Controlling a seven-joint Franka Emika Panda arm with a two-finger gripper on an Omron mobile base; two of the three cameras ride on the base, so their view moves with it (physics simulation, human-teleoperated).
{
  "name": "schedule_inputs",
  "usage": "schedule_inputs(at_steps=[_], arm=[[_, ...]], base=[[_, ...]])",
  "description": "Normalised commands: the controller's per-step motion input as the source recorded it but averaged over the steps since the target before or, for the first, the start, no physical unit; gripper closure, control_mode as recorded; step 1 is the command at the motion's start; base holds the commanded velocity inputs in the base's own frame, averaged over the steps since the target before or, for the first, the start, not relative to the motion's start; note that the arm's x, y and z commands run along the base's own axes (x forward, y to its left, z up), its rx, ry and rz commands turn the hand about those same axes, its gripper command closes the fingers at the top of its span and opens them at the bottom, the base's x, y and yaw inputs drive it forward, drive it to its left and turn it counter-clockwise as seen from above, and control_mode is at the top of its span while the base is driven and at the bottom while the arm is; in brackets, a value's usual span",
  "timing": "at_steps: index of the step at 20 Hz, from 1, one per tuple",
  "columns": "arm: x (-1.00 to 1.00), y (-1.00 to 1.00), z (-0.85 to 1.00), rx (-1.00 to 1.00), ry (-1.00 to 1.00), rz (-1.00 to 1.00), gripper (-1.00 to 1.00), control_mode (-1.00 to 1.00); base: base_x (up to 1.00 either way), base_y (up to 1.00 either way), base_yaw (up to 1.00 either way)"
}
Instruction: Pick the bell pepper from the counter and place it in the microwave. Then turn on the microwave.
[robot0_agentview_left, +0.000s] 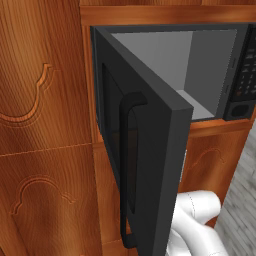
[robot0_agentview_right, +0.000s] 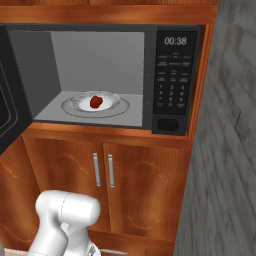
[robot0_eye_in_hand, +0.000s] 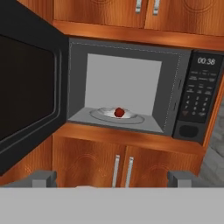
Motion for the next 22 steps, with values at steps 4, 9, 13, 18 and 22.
schedule_inputs(at_steps=[4, 9, 13, 18, 22], arm=[[-0.1, 0.1, 0.04, 0.0, -0.01, 0.0, -1.0, -1.0], [0.0, 0.11, 0.11, 0.02, 0.0, -0.03, -1.0, -1.0], [0.03, 0.21, 0.12, 0.01, 0.0, -0.07, -1.0, -1.0], [0.0, 0.25, 0.1, 0.0, 0.0, -0.07, -1.0, -1.0], [0.0, 0.23, 0.12, 0.0, 0.0, -0.05, -1.0, -1.0]], base=[[0.0, 0.0, 0.0], [0.0, 0.0, 0.0], [0.0, 0.0, 0.0], [0.0, 0.0, 0.0], [0.0, 0.0, 0.0]])
